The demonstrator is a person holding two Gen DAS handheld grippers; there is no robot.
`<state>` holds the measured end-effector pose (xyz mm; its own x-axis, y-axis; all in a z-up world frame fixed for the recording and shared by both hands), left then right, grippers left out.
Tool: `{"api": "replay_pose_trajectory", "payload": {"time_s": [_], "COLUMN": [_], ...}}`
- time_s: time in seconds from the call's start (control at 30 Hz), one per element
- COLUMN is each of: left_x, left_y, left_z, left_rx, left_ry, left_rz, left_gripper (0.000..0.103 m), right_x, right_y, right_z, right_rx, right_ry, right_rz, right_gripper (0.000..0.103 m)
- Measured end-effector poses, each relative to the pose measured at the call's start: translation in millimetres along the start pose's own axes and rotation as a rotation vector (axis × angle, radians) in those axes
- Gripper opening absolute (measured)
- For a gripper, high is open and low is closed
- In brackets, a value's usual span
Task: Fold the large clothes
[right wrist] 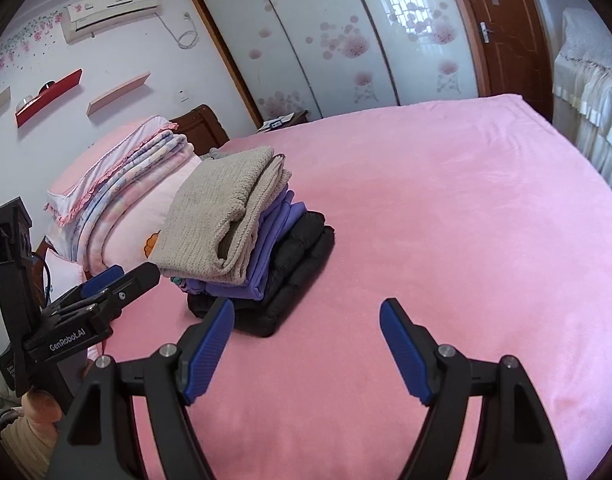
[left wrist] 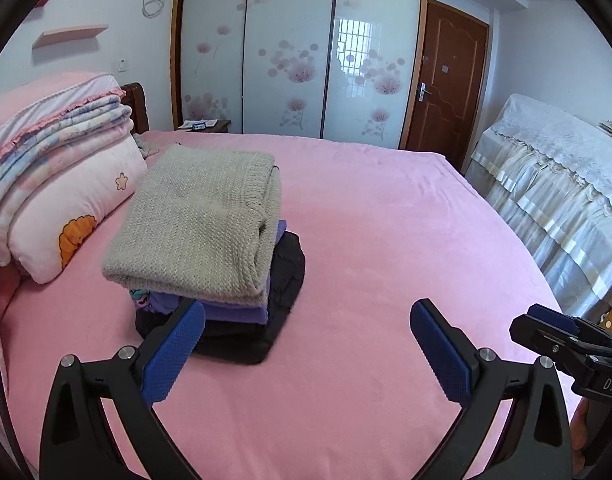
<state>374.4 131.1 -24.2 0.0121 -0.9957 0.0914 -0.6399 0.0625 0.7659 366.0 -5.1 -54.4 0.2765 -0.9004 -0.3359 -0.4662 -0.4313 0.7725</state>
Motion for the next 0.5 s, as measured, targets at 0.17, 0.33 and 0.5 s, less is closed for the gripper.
{"api": "replay_pose_trajectory", "payload": {"time_s": [0.17,0.33,0.5], "left_x": [23,42,55], "left_y": [50,83,110], "left_z": [38,80,116], "left_rx": [-0.004,-0.026,-0.038], "left_ry": [-0.011,-0.013,0.013], "left_rz": [0.013,0.028,0.038], "left_gripper": [0.102,0.102,0.102], "right_x": [-10,-17,-14], "right_y": [59,105,133], "right_z": [33,78,123], "right_rx": [0.039,0.052,0.053], "right_ry": [0.013,0.018,-0.016], "right_rz": [0.062,0.141,0.183], "right_gripper": [0.076,0.076,0.076]}}
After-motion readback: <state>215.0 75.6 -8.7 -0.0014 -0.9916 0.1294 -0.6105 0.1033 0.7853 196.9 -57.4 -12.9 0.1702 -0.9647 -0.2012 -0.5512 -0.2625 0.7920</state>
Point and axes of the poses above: each gripper's, at about its wrist camera, not at the fingertips, and y roughly against the way its jaws point, x to its right, z to its underside, the point moved 7 cm from there along -y, roughly the way its jaws point, and after that the axes turned 14 degrees about -x, right-handed, at the moved point
